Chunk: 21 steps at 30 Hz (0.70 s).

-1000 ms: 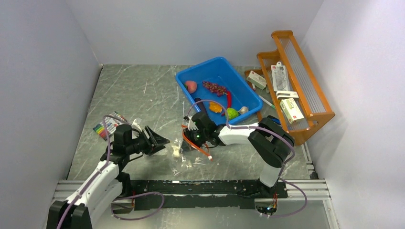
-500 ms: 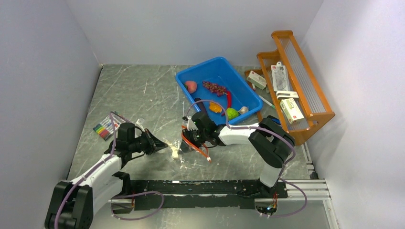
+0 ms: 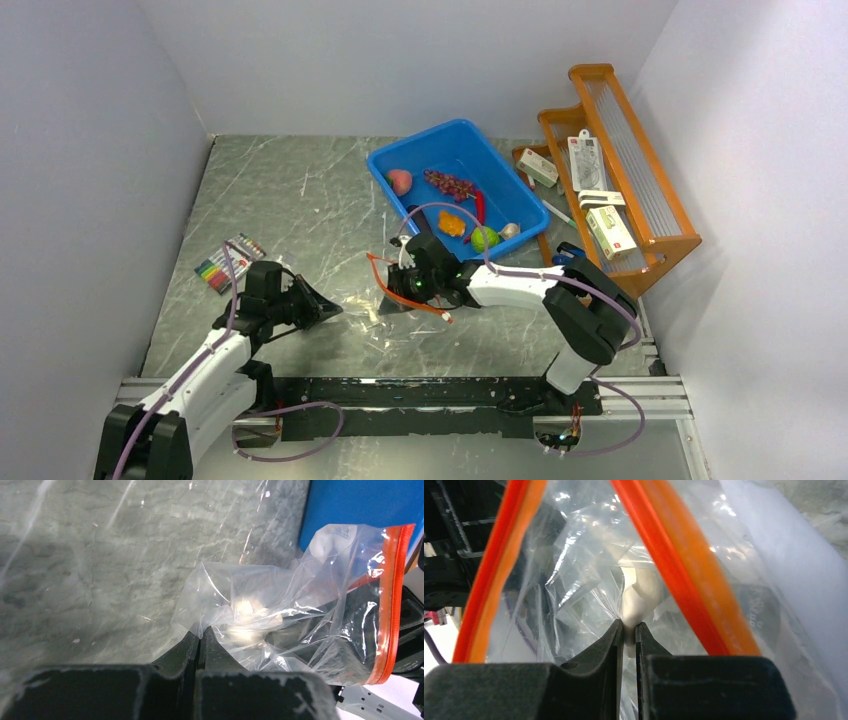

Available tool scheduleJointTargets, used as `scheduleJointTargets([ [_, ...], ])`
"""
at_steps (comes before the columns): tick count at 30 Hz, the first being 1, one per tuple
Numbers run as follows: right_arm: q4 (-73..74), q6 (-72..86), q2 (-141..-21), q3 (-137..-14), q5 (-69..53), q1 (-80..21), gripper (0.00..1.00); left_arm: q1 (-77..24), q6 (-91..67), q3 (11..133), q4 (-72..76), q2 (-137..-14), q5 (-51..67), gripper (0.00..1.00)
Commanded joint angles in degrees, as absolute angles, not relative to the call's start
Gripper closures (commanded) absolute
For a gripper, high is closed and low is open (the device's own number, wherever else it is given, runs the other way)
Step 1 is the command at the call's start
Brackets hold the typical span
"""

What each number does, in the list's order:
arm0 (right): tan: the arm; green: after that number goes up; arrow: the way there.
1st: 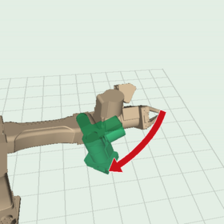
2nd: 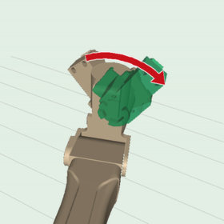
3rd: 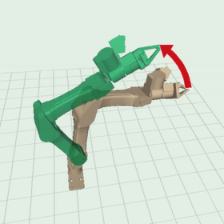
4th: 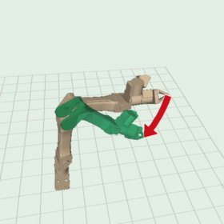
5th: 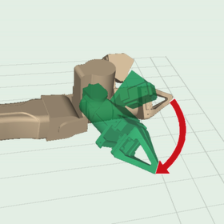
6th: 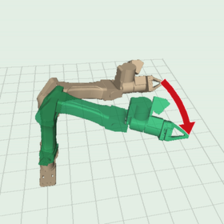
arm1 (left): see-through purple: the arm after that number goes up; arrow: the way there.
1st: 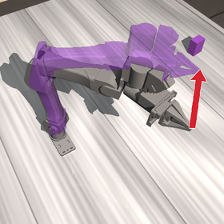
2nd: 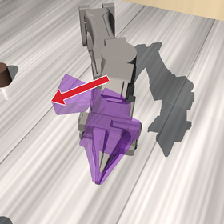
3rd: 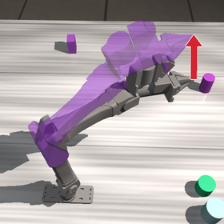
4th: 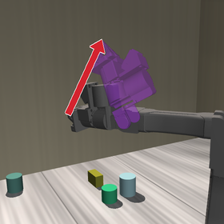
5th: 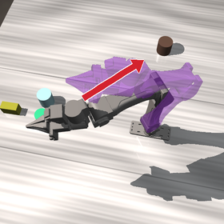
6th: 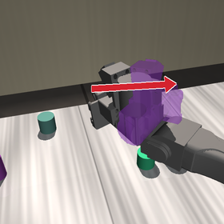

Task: Open the zip-top bag and remove the fake food
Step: Pick up the fake vegetable from the zipper food storage bag.

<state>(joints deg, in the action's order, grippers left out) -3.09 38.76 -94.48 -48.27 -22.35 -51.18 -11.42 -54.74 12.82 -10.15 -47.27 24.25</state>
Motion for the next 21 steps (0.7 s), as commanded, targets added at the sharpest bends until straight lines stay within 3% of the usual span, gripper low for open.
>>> scheduleJointTargets([
  [1, 2.3, 36.96, -91.82, -46.16, -17.93, -50.71, 0.9, -11.07, -55.41, 14.94, -18.99, -46.05, 13.82, 0.93],
  [10, 1.97, 36.98, -88.59, -44.15, -16.28, -50.74, 0.91, -11.07, -56.29, 16.65, -22.92, -44.7, 10.77, 0.93],
  [13, -1.32, 37.01, -90.07, -43.95, -20.69, -50.85, 0.86, -11.07, -55.25, 17.0, -21.45, -45.67, 13.27, 0.93],
  [16, -5.81, 39.06, -92.42, -44.24, -24.88, -50.89, 0.71, -11.07, -54.62, 16.89, -20.06, -47.28, 15.28, 0.93],
  [21, -8.42, 42.48, -97.46, -46.28, -24.36, -51.23, 0.67, -11.07, -54.66, 16.33, -18.76, -48.51, 17.03, 0.93],
])
